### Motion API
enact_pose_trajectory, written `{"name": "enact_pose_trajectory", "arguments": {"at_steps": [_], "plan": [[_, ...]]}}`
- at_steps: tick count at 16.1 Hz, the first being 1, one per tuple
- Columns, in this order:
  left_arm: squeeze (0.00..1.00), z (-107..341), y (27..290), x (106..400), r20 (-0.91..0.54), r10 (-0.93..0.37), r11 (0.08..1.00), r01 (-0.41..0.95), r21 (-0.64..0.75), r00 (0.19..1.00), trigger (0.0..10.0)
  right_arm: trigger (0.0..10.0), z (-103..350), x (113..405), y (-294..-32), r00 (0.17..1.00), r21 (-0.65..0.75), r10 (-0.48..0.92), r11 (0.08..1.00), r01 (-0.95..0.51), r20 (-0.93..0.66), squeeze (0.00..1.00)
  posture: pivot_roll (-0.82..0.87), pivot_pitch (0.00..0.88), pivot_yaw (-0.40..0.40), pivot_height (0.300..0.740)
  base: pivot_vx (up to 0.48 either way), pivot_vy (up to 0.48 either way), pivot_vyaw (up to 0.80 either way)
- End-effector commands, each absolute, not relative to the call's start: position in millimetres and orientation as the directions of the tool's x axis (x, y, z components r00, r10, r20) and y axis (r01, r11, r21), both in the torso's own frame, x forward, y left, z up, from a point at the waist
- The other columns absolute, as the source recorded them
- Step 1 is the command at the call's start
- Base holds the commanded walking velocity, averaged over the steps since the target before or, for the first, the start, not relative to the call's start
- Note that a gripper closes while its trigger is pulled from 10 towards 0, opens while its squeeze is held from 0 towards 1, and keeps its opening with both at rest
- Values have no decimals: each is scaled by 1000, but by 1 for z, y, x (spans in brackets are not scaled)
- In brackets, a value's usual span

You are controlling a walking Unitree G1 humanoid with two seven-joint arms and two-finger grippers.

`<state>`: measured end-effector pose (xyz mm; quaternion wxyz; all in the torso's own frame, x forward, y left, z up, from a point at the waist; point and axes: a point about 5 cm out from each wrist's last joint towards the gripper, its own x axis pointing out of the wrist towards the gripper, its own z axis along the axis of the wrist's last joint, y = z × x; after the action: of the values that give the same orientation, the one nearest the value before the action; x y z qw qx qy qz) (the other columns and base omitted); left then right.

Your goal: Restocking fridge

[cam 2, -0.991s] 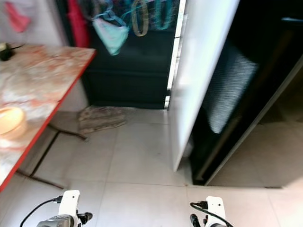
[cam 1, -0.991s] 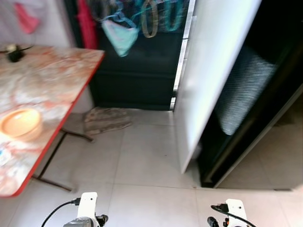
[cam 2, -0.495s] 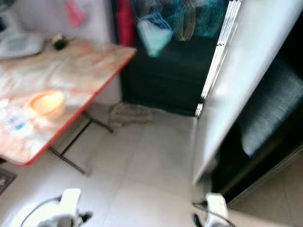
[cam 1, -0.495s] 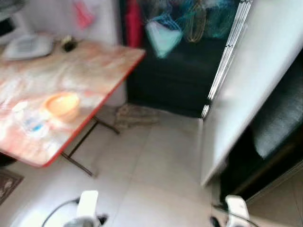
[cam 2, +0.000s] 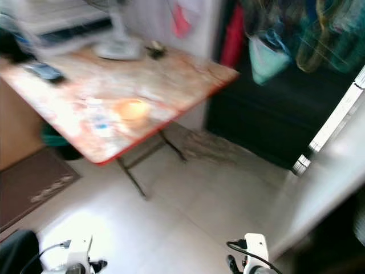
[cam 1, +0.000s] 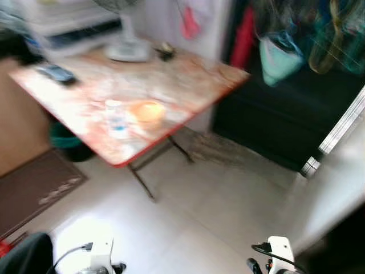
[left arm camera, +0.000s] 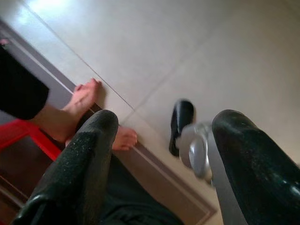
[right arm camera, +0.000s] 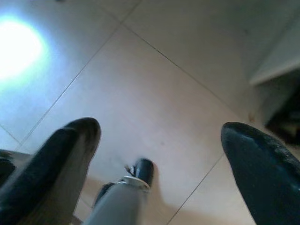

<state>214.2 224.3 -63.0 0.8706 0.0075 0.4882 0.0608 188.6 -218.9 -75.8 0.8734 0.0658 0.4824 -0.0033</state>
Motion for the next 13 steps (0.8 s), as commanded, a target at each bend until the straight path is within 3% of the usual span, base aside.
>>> {"name": "enact_pose_trajectory", "arguments": {"at_steps": [1,3,8,13], "plan": [[0,-66,219,210,-856,99,993,-106,53,507,10000,10000,-77,183,-226,521,95,39,992,81,-853,0,94,0,-63,740,0,0,800],[0,-66,219,211,-851,100,992,-114,48,515,10000,10000,-77,183,-225,526,102,38,990,93,-850,0,95,0,-62,740,0,0,800],[0,-65,221,212,-841,128,989,-136,65,526,10000,10000,-77,184,-225,542,119,25,983,138,-840,0,92,0,-64,740,0,0,0],[0,-64,220,214,-840,125,989,-134,62,528,10000,10000,-76,185,-226,545,118,25,984,136,-838,0,93,0,-66,740,269,0,0]]}}
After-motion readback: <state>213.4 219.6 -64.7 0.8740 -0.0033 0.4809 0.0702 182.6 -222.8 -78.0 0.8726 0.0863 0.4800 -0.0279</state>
